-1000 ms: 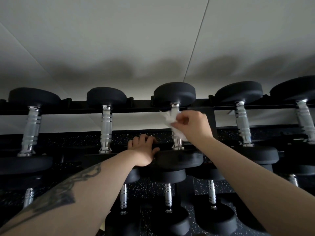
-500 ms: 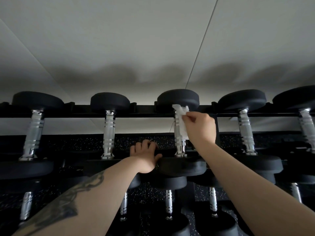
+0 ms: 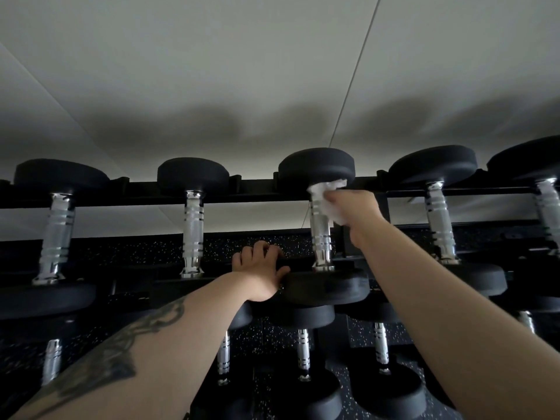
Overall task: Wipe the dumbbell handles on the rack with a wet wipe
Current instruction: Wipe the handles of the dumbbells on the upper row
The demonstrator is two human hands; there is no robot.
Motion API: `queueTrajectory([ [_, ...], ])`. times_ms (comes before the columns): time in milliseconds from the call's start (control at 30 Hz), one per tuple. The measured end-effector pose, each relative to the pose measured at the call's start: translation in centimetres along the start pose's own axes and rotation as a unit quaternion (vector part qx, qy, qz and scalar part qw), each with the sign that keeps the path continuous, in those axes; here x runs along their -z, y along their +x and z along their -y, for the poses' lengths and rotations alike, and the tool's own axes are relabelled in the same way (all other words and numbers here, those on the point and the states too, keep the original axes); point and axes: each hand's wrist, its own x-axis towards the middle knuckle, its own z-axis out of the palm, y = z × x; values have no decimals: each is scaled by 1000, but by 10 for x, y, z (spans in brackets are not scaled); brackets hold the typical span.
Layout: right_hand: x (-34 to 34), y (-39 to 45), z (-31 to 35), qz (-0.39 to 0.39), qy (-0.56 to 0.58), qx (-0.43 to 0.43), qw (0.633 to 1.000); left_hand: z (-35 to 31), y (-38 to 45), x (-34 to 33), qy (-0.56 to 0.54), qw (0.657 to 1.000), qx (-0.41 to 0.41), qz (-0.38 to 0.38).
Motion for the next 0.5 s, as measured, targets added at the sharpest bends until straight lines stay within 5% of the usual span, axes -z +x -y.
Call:
queueTrajectory([
  [100,2,-7,-13,-54,-111,137,983,-1,0,1,2,1000,-1,5],
  [267,-6,-4,-4,-106,-168,138,970,-2,-2,3,3,1000,0,7],
  [333,-7,-11,-11,-132,-281,248,918,-1,-2,3,6,1000,2,7],
  [433,-6,-15,-25,-150,-389,450,790,-2,-3,3,6,1000,3,6],
  [500,-6,-8,-25,-165,-437,502,728,-2,-3,3,3,1000,2,5],
])
